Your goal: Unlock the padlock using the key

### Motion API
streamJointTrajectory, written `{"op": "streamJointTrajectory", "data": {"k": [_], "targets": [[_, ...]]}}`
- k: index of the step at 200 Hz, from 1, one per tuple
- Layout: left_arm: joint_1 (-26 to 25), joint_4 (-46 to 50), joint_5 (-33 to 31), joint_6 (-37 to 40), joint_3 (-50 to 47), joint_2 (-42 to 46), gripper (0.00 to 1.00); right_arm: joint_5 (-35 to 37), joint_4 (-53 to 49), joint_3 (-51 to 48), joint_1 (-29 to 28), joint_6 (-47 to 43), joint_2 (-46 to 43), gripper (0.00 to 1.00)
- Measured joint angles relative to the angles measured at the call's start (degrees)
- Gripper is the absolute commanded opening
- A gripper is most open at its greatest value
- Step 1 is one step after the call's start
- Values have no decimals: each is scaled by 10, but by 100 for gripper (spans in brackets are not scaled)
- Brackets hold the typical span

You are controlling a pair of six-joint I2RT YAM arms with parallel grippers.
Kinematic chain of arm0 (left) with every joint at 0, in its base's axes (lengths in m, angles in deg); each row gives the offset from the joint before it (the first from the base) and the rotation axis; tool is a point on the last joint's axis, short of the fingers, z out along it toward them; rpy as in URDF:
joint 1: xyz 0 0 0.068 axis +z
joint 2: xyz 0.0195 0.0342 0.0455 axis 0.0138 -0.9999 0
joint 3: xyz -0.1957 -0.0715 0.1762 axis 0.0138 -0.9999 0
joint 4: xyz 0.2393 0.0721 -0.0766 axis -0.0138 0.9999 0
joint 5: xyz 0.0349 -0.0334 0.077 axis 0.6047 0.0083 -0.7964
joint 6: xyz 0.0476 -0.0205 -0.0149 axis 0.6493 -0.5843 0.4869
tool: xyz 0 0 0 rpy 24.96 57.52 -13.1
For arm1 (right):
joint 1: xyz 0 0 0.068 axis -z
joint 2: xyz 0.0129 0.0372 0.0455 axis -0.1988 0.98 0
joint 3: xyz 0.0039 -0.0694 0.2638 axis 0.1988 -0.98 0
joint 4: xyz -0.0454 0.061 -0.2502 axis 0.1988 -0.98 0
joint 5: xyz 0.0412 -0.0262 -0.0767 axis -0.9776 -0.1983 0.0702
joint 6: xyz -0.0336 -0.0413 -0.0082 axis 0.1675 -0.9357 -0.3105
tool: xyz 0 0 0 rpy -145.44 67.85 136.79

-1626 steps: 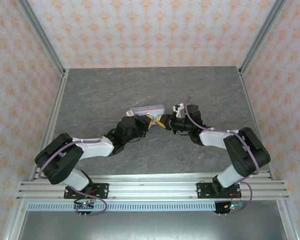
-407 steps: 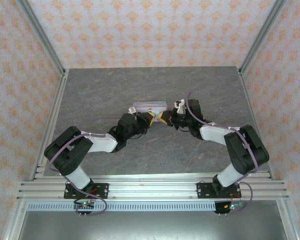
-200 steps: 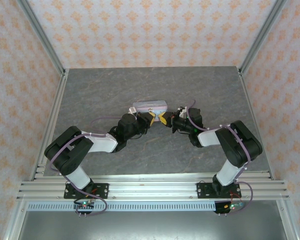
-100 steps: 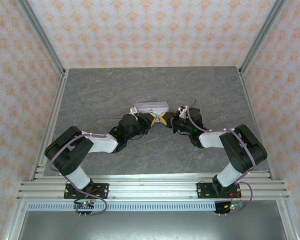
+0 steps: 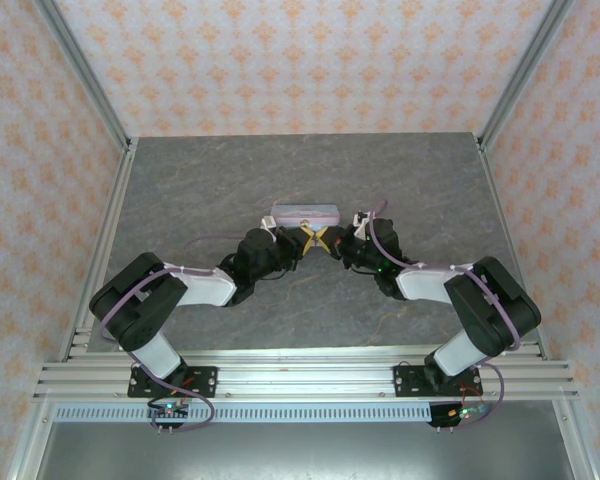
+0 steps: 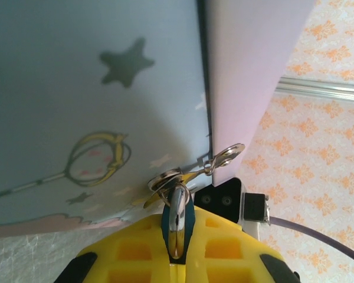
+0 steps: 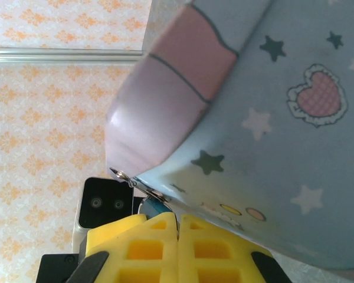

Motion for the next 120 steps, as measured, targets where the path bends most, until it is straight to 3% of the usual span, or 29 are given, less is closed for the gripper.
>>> {"op": "streamJointTrajectory", "data": {"k": [54,72,91,120], "targets": [[0,-1,-11,0,0,0,0,20,-11,8,-9,-10,0,0],[0,0,-13,0,0,0,0,21,-11,8,-9,-9,1,20],[-2,2,-14,-2,-3,0,0,16,-13,8,-11,-12,1,47],[-14,11,-13,-3,-13,0,0,-17,-23,7,-18,-17,-12,65]]}}
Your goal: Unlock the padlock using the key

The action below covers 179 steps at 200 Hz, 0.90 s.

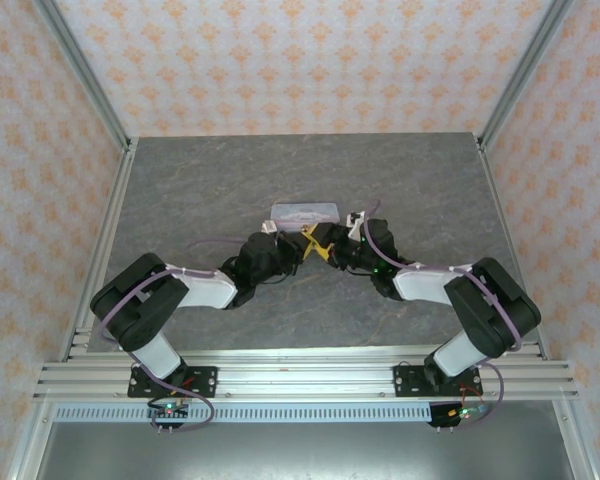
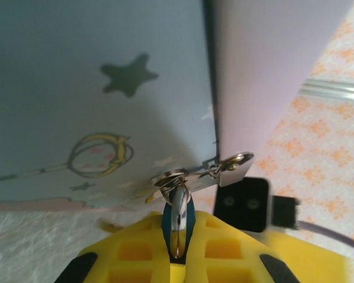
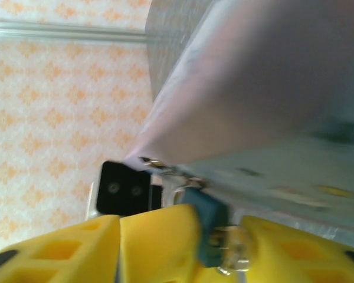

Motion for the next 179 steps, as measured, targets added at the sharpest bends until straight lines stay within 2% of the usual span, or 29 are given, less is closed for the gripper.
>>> {"op": "streamJointTrajectory", "data": {"k": [39,92,140,155,179], "targets": [[-2,2,1,0,-3,0,0,-23,-54,-20,24,-28,-70,82],[6,20,3,7,-9,-3,0,-19,-194,-33,38,-114,-159,82],[15,46,10,20,-9,-3,0,23,-346,-11,38,-244,-172,72],[17,61,19,25,-8,-3,0,40,-376,5,38,-285,-172,65],[19,84,33,35,-5,-3,0,64,-402,22,34,-330,-172,46]]}}
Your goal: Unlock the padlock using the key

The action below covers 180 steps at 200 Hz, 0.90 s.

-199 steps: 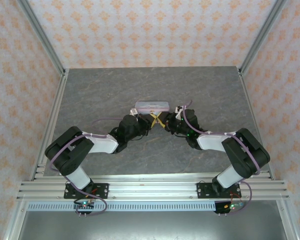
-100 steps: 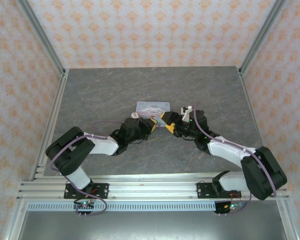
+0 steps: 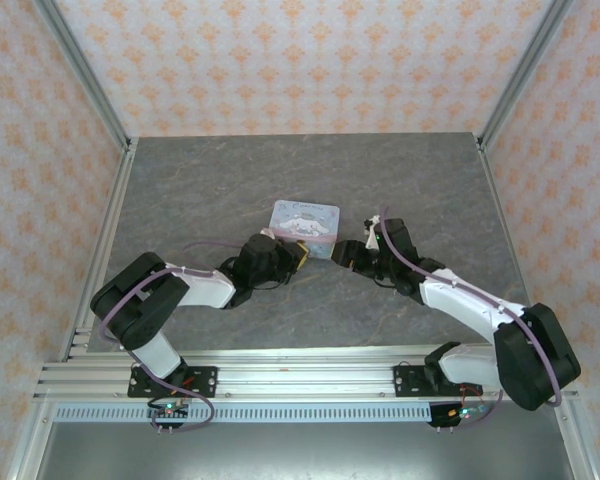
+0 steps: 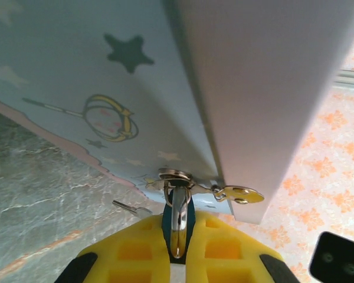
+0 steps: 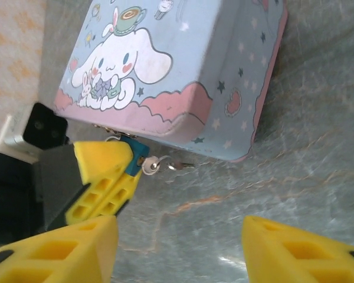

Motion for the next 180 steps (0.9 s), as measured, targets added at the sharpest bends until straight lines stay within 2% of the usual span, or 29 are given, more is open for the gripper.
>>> {"op": "streamJointTrajectory", "data": {"k": [10,38,76,89,102,122,180], "targets": [[2,8,4,2,2,0,0,10,-12,7,-9,-26,0,42],[6,36,20,8,15,0,0,51,-38,30,-50,-81,1,42],[7,72,44,17,31,4,0,94,-42,40,-89,-138,15,55],[7,93,51,18,37,12,0,108,-44,42,-99,-156,20,56],[10,115,62,22,45,21,0,118,-48,47,-106,-172,25,56],[15,137,76,28,58,37,0,132,-55,60,-115,-196,38,48],[22,175,94,37,75,57,0,156,-67,77,-123,-242,59,47]]}}
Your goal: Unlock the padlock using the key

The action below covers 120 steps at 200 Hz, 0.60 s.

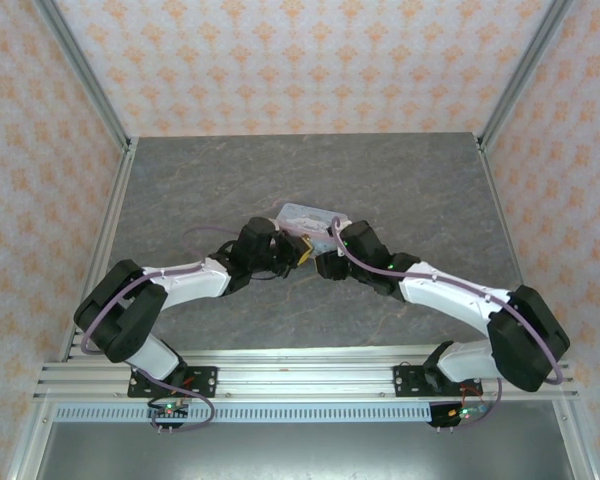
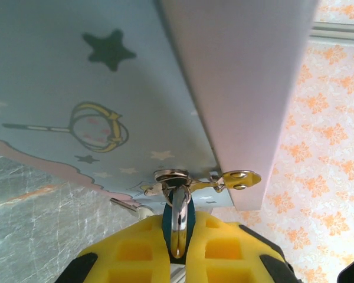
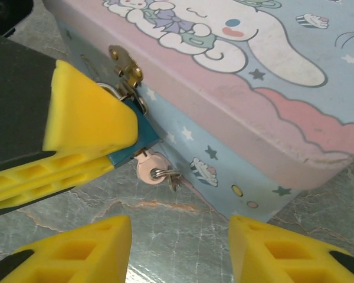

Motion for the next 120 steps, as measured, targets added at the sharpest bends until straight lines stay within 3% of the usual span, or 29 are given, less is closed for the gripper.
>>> {"op": "streamJointTrajectory", "data": {"k": [120], "targets": [[0,26,12,10,13,0,0,14,-24,45,-22,-59,51,47]]}}
